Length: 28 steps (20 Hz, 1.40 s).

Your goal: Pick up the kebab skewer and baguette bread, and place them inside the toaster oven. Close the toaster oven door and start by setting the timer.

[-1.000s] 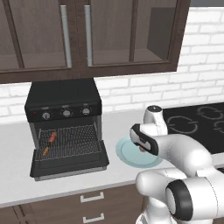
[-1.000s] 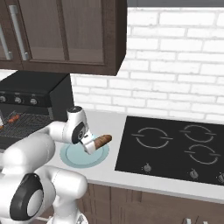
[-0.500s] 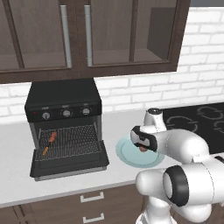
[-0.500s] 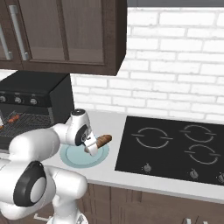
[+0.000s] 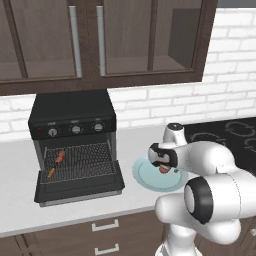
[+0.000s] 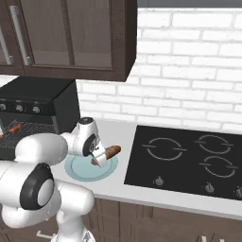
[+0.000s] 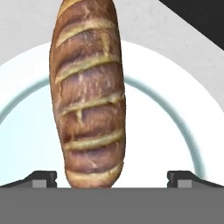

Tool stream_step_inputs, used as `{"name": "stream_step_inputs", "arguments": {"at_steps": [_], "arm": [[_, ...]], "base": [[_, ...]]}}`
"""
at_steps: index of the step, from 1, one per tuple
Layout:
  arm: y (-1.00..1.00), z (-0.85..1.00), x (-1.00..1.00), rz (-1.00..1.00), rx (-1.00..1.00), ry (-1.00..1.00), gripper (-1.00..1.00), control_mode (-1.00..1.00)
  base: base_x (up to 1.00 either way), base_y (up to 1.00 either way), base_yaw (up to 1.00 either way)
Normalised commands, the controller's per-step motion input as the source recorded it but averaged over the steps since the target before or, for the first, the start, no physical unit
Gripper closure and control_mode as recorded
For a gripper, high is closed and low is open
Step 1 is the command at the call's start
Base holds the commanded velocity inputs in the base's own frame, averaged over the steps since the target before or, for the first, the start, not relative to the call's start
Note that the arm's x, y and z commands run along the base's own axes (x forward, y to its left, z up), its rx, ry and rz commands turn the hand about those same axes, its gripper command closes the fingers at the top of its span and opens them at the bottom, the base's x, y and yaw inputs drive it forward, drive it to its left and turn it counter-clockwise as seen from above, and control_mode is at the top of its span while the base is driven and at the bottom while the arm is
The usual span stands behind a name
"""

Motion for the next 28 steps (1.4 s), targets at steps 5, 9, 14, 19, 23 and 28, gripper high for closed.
{"name": "stream_step_inputs", "arguments": {"at_steps": [5,9,14,19,23,28], "arm": [[0.01,-0.17,0.16,0.0,0.0,0.0,-1.0,-1.0],[0.0,-0.07,0.02,0.0,0.0,0.0,-1.0,-1.0],[0.0,-0.09,0.05,0.0,0.0,0.0,1.0,-1.0],[0.0,-0.17,0.07,0.0,0.0,0.0,1.0,-1.0],[0.0,-0.22,0.0,0.0,0.0,0.0,1.0,-1.0],[0.02,0.47,-0.43,0.01,0.03,0.0,1.0,-1.0]], "base": [[0.0,0.0,0.0],[0.0,0.0,0.0],[0.0,0.0,0.0],[0.0,0.0,0.0],[0.0,0.0,0.0],[0.0,0.0,0.0]]}}
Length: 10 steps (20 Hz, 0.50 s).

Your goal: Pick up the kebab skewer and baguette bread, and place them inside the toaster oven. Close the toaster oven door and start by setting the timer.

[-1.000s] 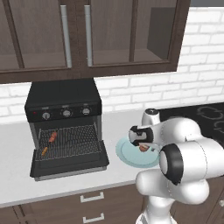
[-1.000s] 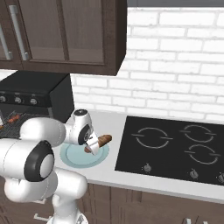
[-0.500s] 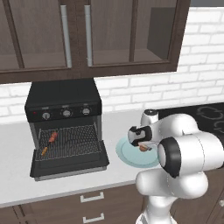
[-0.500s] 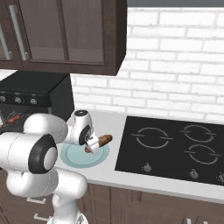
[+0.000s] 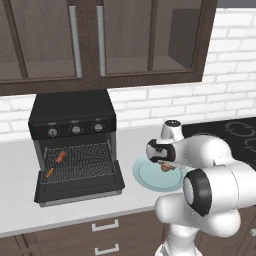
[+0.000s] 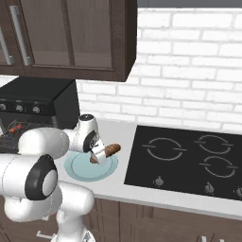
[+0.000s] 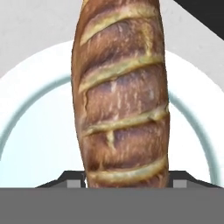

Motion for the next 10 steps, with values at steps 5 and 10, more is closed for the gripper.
{"name": "stream_step_inputs", "arguments": {"at_steps": [5,10], "arm": [[0.81,0.82,-0.71,0.27,0.01,0.11,1.0,-1.0],[1.0,0.69,-0.69,0.4,0.0,0.13,1.0,-1.0]], "base": [[0.0,0.0,0.0],[0.0,0.0,0.0]]}}
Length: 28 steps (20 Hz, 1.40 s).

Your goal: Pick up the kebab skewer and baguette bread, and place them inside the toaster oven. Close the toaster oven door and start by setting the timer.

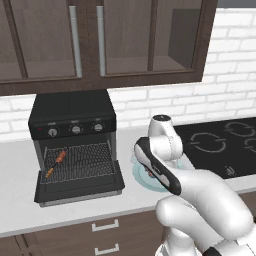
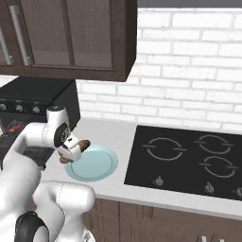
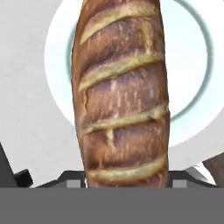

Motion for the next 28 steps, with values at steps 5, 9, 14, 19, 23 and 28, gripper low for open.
{"name": "stream_step_inputs", "arguments": {"at_steps": [5,9,14,19,23,28], "arm": [[1.0,0.54,-0.36,0.4,0.0,0.14,1.0,-1.0],[1.0,0.23,0.01,0.31,0.02,0.07,1.0,-1.0],[0.92,0.24,0.36,0.19,0.05,0.0,1.0,-1.0],[0.74,0.18,0.45,0.08,0.04,0.0,1.0,-1.0],[0.52,-0.09,0.49,0.02,0.01,0.0,1.0,-1.0],[0.16,-0.26,0.6,0.0,0.0,0.0,1.0,-1.0]], "base": [[0.0,0.0,0.0],[0.0,0.0,0.0],[0.0,0.0,0.0],[0.0,0.0,0.0],[0.0,0.0,0.0],[0.0,0.0,0.0]]}}
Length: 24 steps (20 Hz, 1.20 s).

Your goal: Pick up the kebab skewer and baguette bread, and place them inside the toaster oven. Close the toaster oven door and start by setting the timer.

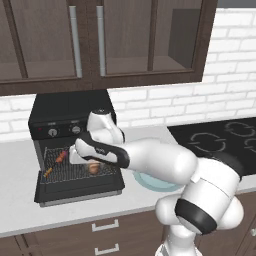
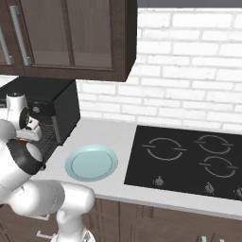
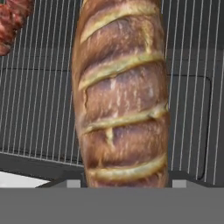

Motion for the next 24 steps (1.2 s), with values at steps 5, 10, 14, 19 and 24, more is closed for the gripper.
{"name": "stream_step_inputs", "arguments": {"at_steps": [5,10,14,19,24], "arm": [[0.0,-0.22,0.66,0.0,0.0,0.0,1.0,-1.0],[0.01,-0.32,0.23,0.0,0.01,0.01,1.0,-1.0],[0.09,-0.31,0.0,0.0,0.0,0.0,1.0,-1.0],[0.01,-0.3,0.0,0.0,0.0,0.0,1.0,-1.0],[0.08,-0.36,0.0,0.0,0.0,0.0,1.0,-1.0]], "base": [[0.0,0.0,0.0],[0.0,0.0,0.0],[0.0,0.0,0.0],[0.0,0.0,0.0],[0.0,0.0,0.0]]}}
